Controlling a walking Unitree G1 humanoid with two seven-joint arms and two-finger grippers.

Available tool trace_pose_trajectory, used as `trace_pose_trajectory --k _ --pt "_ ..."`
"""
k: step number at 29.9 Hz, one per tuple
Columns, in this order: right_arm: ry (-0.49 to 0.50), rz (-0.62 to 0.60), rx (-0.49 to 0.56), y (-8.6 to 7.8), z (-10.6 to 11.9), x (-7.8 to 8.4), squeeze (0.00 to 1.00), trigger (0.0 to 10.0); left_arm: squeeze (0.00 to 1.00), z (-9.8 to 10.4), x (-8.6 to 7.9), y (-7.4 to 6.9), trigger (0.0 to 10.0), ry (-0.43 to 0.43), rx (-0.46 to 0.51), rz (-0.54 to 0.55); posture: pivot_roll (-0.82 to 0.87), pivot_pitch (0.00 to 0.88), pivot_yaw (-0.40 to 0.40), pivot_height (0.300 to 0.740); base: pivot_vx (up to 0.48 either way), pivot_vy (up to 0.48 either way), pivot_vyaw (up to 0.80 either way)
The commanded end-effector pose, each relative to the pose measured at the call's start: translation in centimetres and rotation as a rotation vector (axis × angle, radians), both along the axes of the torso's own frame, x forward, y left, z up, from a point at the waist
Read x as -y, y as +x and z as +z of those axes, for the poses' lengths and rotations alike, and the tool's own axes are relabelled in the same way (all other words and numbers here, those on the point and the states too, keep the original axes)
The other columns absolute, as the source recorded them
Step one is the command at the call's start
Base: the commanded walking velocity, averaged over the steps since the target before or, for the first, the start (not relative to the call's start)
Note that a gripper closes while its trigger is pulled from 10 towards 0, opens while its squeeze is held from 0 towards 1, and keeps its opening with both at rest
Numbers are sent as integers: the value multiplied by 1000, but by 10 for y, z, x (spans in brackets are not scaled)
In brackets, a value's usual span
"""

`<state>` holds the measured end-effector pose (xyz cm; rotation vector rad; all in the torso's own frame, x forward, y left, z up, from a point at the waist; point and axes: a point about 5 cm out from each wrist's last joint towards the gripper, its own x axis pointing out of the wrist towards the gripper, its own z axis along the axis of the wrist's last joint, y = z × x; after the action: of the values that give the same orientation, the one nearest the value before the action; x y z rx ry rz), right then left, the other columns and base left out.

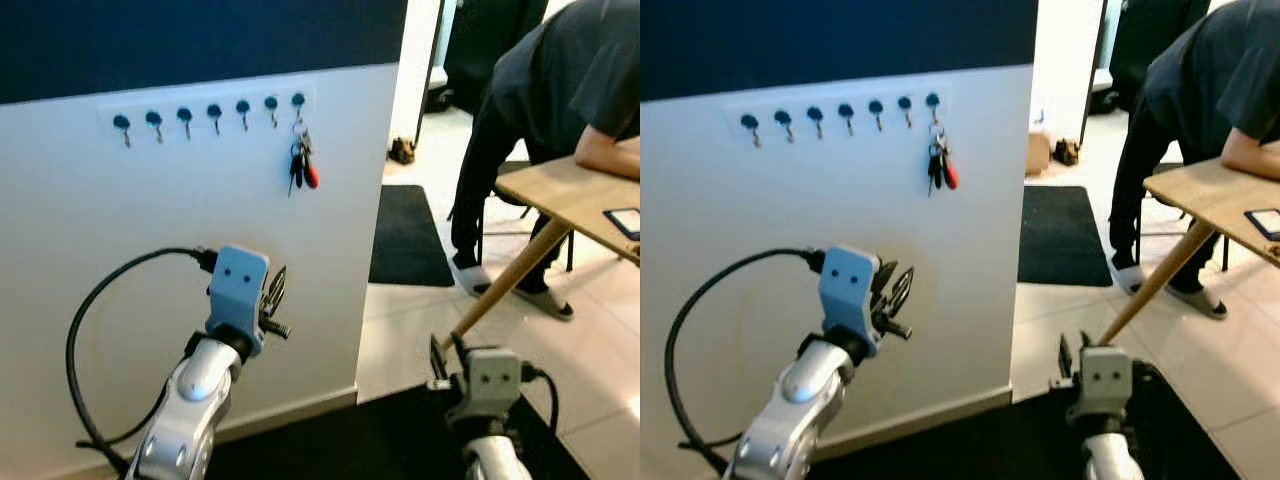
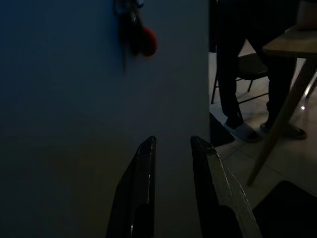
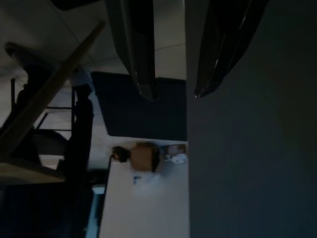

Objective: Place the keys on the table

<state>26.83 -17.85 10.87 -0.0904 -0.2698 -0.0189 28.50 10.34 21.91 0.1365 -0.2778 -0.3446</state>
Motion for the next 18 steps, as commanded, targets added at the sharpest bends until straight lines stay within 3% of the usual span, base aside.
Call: trace_pose_trajectory --k 1,11,18 --pt "7 -2 -13 -2 0 -5 0 10000 0 -4 7 2 10000 22 -19 -45 29 140 112 740 0 0 0" --pt "11 -3 6 -3 15 -13 0 10000 0 1 21 13 10000 20 -15 -98 20 150 141 740 0 0 0" --pt "32 39 -14 4 16 -30 0 10000 0 -1 17 14 10000 -7 -32 -99 27 97 105 740 0 0 0"
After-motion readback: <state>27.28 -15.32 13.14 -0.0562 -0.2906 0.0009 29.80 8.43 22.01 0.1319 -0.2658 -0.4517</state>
